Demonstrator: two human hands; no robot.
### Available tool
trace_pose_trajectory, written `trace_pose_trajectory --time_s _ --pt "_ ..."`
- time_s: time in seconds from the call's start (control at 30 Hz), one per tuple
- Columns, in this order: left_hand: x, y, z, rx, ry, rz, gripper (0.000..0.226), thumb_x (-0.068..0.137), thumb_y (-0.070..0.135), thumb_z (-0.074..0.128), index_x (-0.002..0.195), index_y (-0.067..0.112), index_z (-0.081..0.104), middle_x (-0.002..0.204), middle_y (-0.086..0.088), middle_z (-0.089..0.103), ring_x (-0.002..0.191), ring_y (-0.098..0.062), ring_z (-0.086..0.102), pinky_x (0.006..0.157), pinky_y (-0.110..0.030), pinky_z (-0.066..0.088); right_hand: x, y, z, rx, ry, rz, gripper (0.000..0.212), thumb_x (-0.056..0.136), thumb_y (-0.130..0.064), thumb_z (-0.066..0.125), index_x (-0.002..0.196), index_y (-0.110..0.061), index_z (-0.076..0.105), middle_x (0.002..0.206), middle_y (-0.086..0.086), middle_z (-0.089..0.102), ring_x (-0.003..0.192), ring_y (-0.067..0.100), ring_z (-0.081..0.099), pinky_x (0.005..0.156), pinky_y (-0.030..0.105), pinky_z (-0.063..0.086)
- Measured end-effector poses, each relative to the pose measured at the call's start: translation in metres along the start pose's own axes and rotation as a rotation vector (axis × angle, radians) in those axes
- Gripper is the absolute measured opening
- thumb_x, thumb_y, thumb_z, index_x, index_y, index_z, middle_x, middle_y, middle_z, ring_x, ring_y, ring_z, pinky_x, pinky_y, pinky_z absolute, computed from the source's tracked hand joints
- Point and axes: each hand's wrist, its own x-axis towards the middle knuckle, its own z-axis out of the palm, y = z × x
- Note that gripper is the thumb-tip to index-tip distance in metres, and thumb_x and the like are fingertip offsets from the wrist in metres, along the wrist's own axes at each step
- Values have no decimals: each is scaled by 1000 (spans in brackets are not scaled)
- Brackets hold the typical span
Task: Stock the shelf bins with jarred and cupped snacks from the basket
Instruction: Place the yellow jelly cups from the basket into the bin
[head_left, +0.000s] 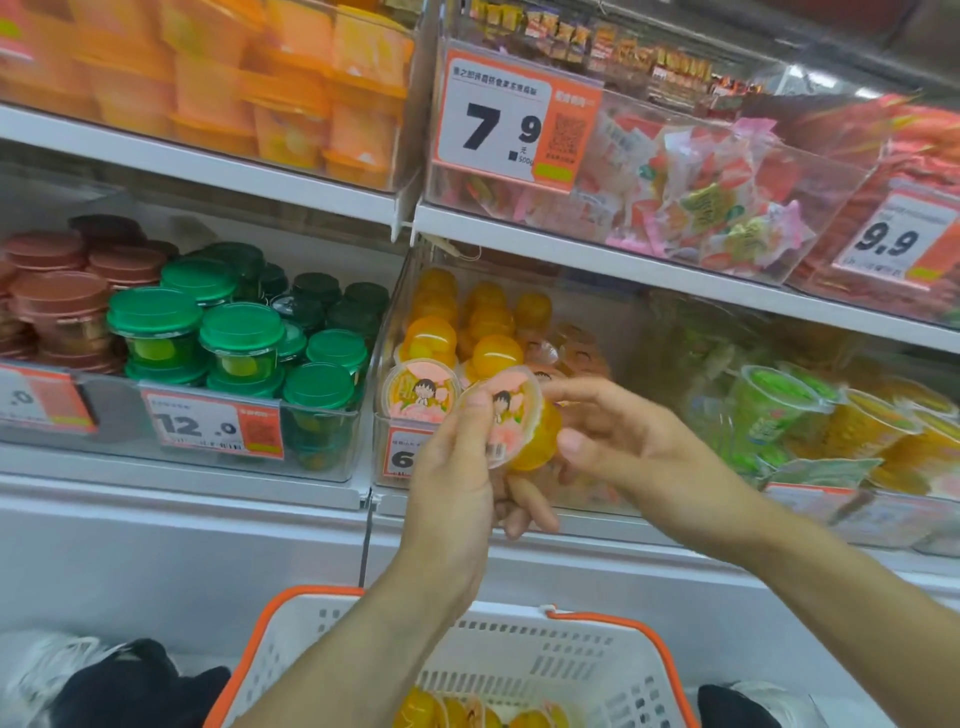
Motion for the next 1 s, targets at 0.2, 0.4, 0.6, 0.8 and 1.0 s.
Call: trace_pose_trajectory --time_s 0.2,0.4,0.6,0.8,1.0 --pt "-1 -2 -4 365 40 37 40 106 42 23 128 30 54 82 -16 67 39 -28 57 30 -17 31 -2 23 18 189 69 -30 57 86 -25 72 139 -18 51 123 21 65 117 40 61 101 56 49" --pt "8 -3 -12 420 78 42 41 107 43 24 104 22 59 57 -7 63 38 -20 46 41 -24 35 32 4 -6 102 383 -16 55 88 -27 73 136 -13 50 117 17 66 92 25 72 84 40 59" --pt "12 -5 -14 429 78 31 47 108 33 29 90 6 63 53 -9 59 36 -19 43 38 -24 33 109 13 -47 -851 410 331 51 94 -26 66 139 -9 48 133 11 58 119 30 57 100 37 48" --pt "13 -13 -13 526 51 86 42 105 26 34 76 12 62 53 -7 61 37 -9 45 53 -30 34 154 25 -42 -1092 282 383 38 94 -12 56 132 -8 55 128 16 60 113 33 59 95 37 50" --pt "19 -19 -11 532 53 112 44 106 26 35 75 11 63 53 -7 62 37 -8 45 54 -31 33 161 29 -39 -1123 322 346 35 97 -11 54 132 -9 55 129 15 61 116 32 59 99 35 48"
